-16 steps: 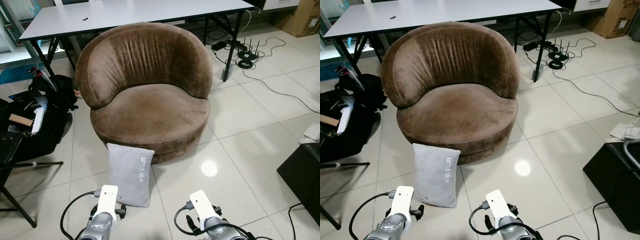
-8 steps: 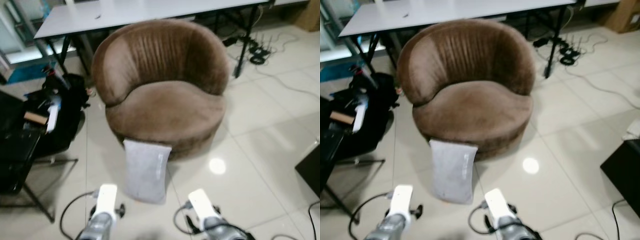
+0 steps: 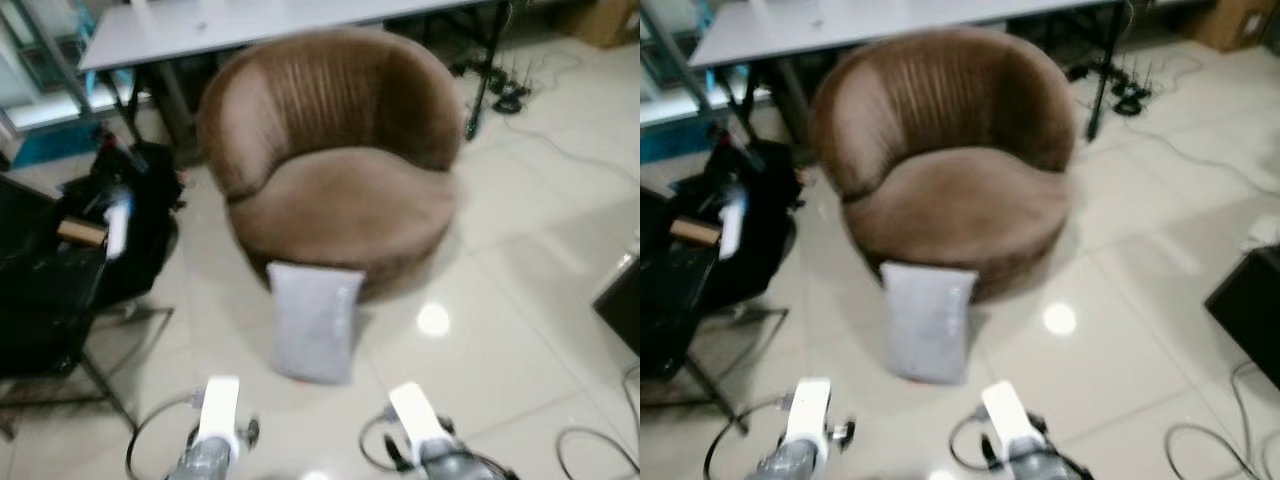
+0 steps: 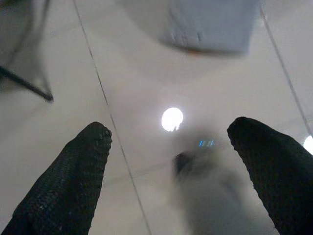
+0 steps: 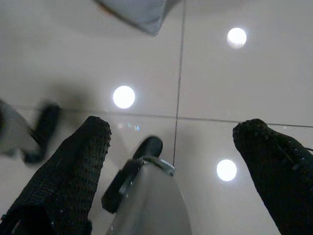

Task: Move the pillow to the sofa from floor

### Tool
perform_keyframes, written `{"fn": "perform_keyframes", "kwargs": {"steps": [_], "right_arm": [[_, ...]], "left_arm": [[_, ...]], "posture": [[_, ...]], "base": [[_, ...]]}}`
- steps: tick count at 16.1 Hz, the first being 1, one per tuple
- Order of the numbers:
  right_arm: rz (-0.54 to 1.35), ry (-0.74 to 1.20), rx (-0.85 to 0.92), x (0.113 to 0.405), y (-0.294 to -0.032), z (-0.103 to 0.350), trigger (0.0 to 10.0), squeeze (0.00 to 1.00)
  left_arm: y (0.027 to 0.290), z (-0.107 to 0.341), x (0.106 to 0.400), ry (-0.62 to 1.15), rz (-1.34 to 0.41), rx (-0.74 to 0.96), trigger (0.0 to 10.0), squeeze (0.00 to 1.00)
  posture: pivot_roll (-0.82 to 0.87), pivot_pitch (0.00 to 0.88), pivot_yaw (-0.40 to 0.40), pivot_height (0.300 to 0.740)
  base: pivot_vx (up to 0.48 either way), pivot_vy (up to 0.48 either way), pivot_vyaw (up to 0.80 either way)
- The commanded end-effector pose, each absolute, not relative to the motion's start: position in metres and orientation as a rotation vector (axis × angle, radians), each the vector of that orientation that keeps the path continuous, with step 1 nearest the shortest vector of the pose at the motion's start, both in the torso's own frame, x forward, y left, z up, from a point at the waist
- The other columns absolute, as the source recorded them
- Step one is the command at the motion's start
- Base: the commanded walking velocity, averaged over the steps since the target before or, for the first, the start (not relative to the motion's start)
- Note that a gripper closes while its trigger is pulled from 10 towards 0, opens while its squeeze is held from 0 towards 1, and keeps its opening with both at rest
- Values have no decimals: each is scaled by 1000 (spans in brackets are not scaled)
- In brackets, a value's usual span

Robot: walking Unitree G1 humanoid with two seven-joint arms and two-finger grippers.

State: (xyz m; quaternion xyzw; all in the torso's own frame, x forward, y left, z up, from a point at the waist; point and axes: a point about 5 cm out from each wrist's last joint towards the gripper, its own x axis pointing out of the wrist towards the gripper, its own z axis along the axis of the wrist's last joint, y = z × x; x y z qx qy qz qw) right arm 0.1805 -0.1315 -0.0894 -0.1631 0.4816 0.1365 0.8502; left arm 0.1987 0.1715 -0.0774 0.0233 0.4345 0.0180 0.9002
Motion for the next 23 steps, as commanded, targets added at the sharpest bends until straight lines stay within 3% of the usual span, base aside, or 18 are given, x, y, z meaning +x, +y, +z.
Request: {"fn": "perform_keyframes", "kwargs": {"steps": [1, 5, 15, 23], "right_arm": [[306, 982, -318, 188, -118, -85, 10000, 0], [308, 984, -319, 188, -118, -85, 10000, 0], [311, 985, -319, 189, -118, -85, 10000, 0], [322, 986, -330, 189, -118, -85, 10000, 0]], "left_arm": [[180, -80, 191, 918, 60, 47, 10000, 0], [181, -80, 191, 904, 79, 26, 10000, 0], [180, -79, 193, 906, 49, 48, 10000, 0], [183, -77, 196, 899, 26, 167, 10000, 0]], "posture": [[-121, 0, 94, 740], [-126, 0, 93, 740], [-129, 0, 94, 740], [-129, 0, 94, 740]], "base": [[0, 0, 0], [0, 0, 0], [0, 468, 0], [42, 75, 0]]}}
